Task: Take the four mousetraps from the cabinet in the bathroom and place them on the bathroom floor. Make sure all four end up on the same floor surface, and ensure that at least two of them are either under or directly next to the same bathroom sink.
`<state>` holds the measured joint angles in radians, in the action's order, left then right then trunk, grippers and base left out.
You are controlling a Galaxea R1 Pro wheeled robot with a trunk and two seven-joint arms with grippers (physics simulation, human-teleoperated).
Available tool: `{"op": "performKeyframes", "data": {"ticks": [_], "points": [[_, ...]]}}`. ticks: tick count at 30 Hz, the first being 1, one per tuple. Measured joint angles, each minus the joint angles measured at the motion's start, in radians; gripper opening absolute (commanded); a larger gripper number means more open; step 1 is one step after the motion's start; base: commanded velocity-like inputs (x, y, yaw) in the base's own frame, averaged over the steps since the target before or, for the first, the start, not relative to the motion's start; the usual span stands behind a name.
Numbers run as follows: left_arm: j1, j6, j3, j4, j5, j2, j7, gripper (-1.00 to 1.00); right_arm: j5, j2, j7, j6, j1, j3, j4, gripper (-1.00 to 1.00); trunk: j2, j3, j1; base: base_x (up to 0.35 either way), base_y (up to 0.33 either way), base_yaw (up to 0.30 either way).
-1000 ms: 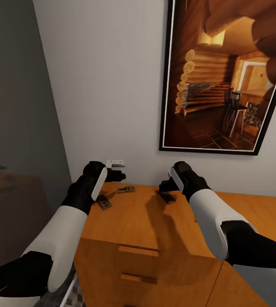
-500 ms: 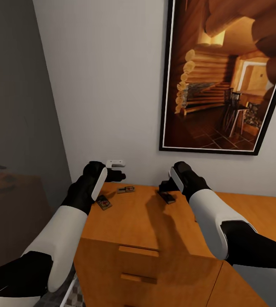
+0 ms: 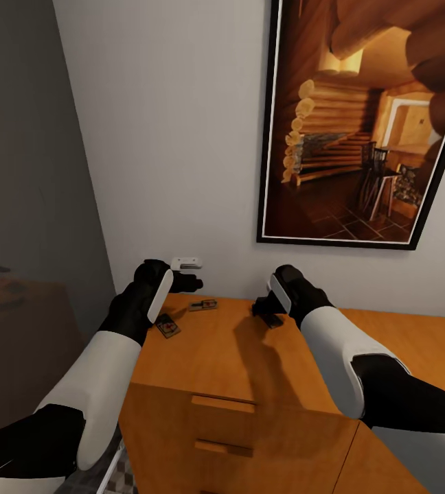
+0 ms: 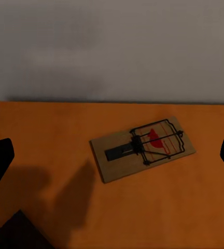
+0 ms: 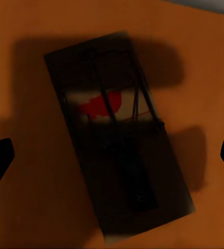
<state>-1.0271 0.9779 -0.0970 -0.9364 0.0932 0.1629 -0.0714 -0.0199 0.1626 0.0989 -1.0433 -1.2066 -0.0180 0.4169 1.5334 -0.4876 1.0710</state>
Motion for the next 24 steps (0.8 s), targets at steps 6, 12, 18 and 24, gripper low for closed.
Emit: {"op": "performKeyframes", "data": {"ticks": [6,12,18,24], "points": [[0.0,0.0,0.0,0.0,0.0,0.0,0.0,1.0,0.0,0.005,0.0,0.0,0.0,0.0,-0.005,1.0,0.0,0.0,0.0,0.0,0.0,0.0],[0.0,0.0,0.0,0.0,0.0,0.0,0.0,1.0,0.0,0.011,0.0,0.0,0.0,0.0,-0.006,1.0,0.0,0.0,0.0,0.0,0.0,0.0],[0.0,0.0,0.0,0.0,0.001,0.0,0.0,1.0,0.0,0.011,0.001,0.0,0.0,0.0,-0.006,1.0,0.0,0.0,0.0,0.0,0.0,0.0],[0.0,0.0,0.0,0.0,0.001,0.0,0.0,1.0,0.0,0.011,0.001,0.0,0.0,0.0,-0.007,1.0,0.0,0.0,0.0,0.0,0.0,0.0]]}}
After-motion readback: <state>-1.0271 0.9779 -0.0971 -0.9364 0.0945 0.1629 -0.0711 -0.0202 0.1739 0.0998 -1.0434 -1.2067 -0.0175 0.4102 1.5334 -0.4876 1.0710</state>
